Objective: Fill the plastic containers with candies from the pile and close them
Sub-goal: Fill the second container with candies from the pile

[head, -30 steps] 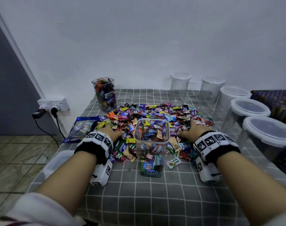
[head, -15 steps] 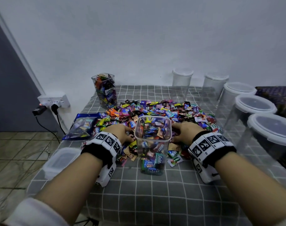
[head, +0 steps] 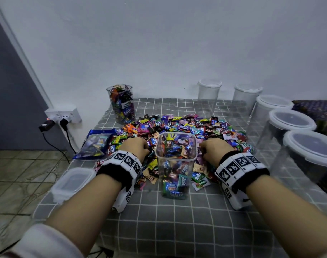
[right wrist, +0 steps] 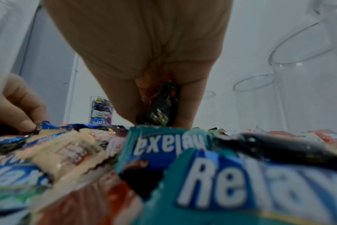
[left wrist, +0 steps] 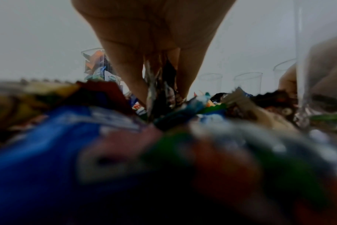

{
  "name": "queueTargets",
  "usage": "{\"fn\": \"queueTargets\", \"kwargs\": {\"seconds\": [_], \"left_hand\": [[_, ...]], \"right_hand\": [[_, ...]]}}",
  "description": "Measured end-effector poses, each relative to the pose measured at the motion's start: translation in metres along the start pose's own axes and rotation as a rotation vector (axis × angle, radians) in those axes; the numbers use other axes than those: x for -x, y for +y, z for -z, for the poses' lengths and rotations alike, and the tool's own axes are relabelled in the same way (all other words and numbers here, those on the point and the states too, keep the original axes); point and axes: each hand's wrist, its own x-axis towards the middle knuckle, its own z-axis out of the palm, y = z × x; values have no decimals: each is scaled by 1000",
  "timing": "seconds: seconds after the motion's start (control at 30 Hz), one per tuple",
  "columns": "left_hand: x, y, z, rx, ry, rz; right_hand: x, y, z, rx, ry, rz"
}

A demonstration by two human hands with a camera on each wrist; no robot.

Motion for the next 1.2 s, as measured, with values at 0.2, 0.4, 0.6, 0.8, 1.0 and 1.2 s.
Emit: {"fn": "queueTargets", "kwargs": {"seconds": [0.2, 0.4, 0.6, 0.8, 1.0, 1.2], "left_hand": [[3, 0, 0, 88, 111, -11], [9, 0, 2, 237, 239, -57], [10, -2, 2, 338, 300, -84], [10, -2, 2, 361, 305, -104], [11, -2, 2, 357, 308, -117], [11, -2, 1, 371, 315, -121]], "right_hand": [[3, 3, 2, -89, 83, -21], [6, 6, 4, -212, 205, -18], [20, 8, 23, -459, 448, 0], [41, -16, 67, -686, 704, 172], [58, -54, 63, -502, 692, 431], [62, -65, 50, -458, 534, 527]]}}
